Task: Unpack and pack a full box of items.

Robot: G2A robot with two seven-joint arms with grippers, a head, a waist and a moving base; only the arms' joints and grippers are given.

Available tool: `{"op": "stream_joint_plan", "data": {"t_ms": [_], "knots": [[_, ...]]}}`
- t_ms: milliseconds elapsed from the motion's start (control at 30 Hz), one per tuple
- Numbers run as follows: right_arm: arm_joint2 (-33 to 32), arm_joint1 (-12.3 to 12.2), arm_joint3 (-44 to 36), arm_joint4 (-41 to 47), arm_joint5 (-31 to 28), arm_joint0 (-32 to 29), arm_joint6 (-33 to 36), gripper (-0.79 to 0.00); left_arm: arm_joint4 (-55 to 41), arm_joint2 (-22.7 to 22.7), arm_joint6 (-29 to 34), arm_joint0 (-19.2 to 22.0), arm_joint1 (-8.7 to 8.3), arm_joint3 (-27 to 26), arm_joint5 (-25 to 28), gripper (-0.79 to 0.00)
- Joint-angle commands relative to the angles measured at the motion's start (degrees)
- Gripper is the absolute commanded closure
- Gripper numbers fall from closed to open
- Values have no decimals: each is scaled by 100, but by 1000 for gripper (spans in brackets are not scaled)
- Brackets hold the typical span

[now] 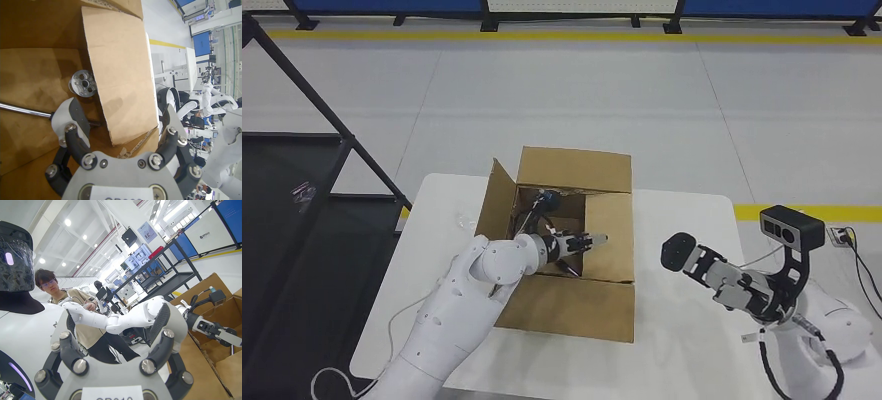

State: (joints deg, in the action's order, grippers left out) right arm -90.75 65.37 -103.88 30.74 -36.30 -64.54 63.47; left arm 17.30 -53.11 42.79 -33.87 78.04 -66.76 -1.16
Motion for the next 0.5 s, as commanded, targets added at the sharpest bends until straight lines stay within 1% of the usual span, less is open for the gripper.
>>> {"op": "stream_joint_plan", "data": {"t_ms": [0,200,367,467], "knots": [[-7,-10,6,17,-5,-5,-4,-785,-52,79,-9,72,40,160,55,-785],[-50,-48,53,-274,153,51,-152,-785,-245,295,-106,231,172,528,254,-785],[-61,-69,78,-788,555,113,-610,-785,-379,444,-200,300,274,785,430,-785],[-49,-78,60,-960,698,142,-824,-785,-544,486,-232,324,329,932,611,-785]]}}
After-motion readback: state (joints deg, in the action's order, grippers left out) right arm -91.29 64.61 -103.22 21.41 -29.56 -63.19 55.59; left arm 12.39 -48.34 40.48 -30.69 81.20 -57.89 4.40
